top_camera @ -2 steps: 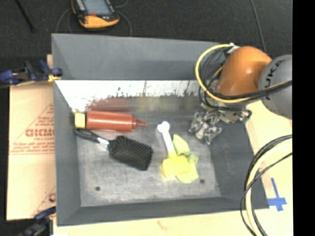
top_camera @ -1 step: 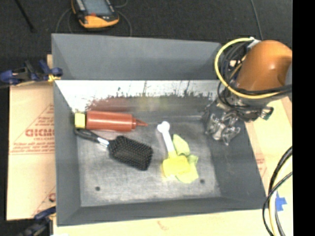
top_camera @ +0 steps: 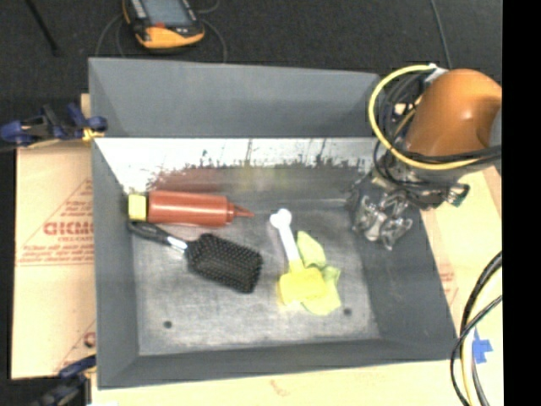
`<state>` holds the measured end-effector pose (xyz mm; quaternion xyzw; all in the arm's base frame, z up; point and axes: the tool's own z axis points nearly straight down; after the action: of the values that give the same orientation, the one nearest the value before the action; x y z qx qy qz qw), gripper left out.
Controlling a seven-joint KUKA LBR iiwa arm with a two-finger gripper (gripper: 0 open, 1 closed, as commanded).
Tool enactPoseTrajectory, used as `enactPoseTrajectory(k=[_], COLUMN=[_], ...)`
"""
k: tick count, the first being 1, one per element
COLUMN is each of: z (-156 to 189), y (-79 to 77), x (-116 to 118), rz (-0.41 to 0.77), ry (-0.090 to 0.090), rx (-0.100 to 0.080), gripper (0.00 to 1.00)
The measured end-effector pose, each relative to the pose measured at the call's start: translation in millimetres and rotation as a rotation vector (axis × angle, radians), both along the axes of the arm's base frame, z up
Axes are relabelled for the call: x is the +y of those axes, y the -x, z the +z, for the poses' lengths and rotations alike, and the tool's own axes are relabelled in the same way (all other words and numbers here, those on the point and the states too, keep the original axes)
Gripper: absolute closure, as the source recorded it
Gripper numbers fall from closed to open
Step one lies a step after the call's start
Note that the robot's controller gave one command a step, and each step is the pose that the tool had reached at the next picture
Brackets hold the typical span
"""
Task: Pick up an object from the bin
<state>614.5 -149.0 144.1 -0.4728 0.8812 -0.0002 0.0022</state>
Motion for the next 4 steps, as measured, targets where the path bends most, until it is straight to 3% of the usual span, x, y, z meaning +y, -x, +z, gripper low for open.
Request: enactPoseTrajectory(k=[2, 3, 4], z=[0.1, 43.9, 43.9], y=[-0.1, -3.5, -3.6], x=[0.3, 2.0, 2.3], rz=[-0.001, -0.007, -0.007], ry=[-0.001, 0.001, 0.0], rx=[0.0, 0.0, 0.0], gripper=[1.0, 1.0, 1.0])
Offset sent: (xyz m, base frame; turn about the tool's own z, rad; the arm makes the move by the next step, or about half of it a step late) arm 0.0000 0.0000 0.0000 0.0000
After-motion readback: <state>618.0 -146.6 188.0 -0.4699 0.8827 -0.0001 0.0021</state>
